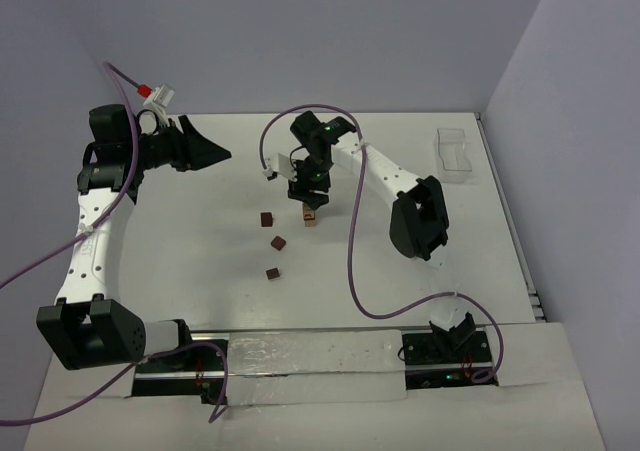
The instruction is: Build the wood block tower
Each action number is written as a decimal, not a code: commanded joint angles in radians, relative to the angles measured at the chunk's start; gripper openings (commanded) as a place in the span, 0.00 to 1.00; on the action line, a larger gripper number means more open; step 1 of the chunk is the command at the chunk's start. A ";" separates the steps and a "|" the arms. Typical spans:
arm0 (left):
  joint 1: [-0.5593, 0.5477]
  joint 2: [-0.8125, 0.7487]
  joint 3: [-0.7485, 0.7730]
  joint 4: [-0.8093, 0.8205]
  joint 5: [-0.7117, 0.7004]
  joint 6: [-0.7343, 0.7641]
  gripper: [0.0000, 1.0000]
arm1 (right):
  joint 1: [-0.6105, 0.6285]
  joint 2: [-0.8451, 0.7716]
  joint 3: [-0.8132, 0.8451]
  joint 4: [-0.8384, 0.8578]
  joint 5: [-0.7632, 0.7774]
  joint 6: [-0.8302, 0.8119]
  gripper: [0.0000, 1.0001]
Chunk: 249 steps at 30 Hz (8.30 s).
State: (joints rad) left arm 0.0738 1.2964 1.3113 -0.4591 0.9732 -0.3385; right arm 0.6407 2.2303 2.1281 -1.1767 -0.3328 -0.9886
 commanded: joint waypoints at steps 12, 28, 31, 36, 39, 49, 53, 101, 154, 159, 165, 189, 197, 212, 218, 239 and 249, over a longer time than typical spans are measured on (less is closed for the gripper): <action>0.014 -0.005 0.003 0.046 0.027 -0.014 0.74 | -0.007 0.023 0.059 0.005 0.011 0.004 0.67; 0.019 -0.003 0.004 0.051 0.033 -0.017 0.75 | -0.001 0.028 0.053 0.008 0.016 0.006 0.72; 0.019 -0.002 0.005 0.051 0.033 -0.017 0.76 | 0.001 0.028 0.053 0.010 0.021 0.006 0.76; 0.020 -0.002 0.003 0.051 0.035 -0.019 0.77 | 0.007 0.031 0.058 0.011 0.038 0.018 0.81; 0.019 -0.003 0.002 0.054 0.036 -0.019 0.77 | 0.011 0.028 0.070 0.002 0.037 0.027 0.86; 0.028 -0.018 0.001 0.050 0.046 -0.029 0.82 | 0.032 -0.039 0.112 -0.026 0.025 0.053 1.00; 0.057 -0.044 -0.030 0.083 0.073 -0.059 0.87 | 0.042 -0.098 0.115 -0.043 0.005 0.070 1.00; 0.078 -0.268 -0.236 0.025 -0.395 0.032 0.82 | 0.421 -0.152 -0.298 0.279 0.331 1.418 0.57; 0.102 -0.372 -0.438 0.157 0.039 -0.147 0.82 | 0.292 -0.773 -0.839 0.742 0.582 0.910 0.00; -0.035 -0.390 -0.424 0.126 -0.030 -0.131 0.82 | 0.324 -0.935 -1.028 0.974 0.663 0.736 0.00; -0.176 -0.392 -0.455 0.223 -0.070 -0.185 0.79 | 0.358 -1.040 -1.112 1.112 0.678 0.715 0.00; -0.419 -0.482 -0.527 0.631 -0.453 -0.168 0.74 | -0.285 -0.868 -1.122 1.495 -0.530 2.663 0.00; -0.623 -0.277 -0.379 0.595 -0.696 -0.199 0.64 | -0.284 -0.844 -0.963 1.141 -0.431 2.599 0.00; -0.783 -0.041 -0.150 0.456 -0.956 -0.169 0.57 | -0.280 -0.805 -0.925 0.794 -0.281 2.533 0.00; -0.809 -0.004 -0.129 0.386 -0.953 -0.204 0.60 | -0.281 -0.794 -0.912 0.775 -0.263 2.520 0.00; -0.836 0.098 -0.095 0.341 -0.943 -0.261 0.63 | -0.269 -0.783 -0.898 0.783 -0.262 2.516 0.00; -0.836 0.119 -0.089 0.350 -0.938 -0.287 0.61 | -0.259 -0.782 -0.887 0.766 -0.241 2.495 0.00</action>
State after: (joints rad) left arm -0.7578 1.4063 1.1644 -0.1246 0.0303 -0.6013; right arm 0.3706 1.4467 1.1869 -0.4003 -0.5944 1.5235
